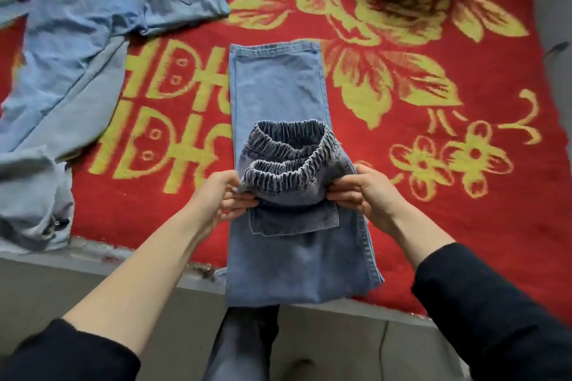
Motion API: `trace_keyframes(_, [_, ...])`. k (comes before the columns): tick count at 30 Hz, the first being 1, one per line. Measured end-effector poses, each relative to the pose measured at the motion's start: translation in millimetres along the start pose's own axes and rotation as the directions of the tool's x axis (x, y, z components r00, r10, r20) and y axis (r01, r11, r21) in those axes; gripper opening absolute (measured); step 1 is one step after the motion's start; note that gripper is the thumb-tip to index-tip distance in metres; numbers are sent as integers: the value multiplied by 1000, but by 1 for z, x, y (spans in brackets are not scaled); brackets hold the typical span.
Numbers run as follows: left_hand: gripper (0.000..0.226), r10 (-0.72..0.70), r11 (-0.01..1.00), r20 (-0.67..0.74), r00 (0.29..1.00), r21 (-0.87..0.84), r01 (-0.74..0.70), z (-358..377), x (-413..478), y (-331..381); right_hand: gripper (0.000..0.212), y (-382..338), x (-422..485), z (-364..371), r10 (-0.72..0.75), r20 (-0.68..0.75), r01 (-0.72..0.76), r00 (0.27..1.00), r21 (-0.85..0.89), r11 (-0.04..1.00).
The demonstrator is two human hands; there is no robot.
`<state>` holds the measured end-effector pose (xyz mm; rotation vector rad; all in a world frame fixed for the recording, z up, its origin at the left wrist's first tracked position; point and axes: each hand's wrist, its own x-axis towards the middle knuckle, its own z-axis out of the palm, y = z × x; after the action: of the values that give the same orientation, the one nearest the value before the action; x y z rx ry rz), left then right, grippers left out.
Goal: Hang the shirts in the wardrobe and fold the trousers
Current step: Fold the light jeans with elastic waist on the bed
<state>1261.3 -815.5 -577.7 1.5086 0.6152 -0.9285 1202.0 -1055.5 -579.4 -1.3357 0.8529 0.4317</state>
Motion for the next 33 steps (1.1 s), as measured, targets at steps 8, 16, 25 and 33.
trace_keyframes(8, [30, 94, 994, -11, 996, 59, -93, -9, 97, 113, 15, -93, 105, 21, -83, -99, 75, 992, -86, 993])
trace_keyframes(16, [38, 106, 990, 33, 994, 92, -109, -14, 185, 193, 18, -144, 209, 36, -317, -206, 240, 926, -328, 914])
trace_keyframes(25, [57, 440, 792, -34, 898, 485, -370, 0, 209, 137, 57, -100, 215, 36, -449, -117, 276, 886, -643, 714])
trace_keyframes(33, [60, 631, 67, 362, 686, 856, -513, 17, 127, 23, 52, -9, 117, 0, -557, 220, 449, 801, -836, 315])
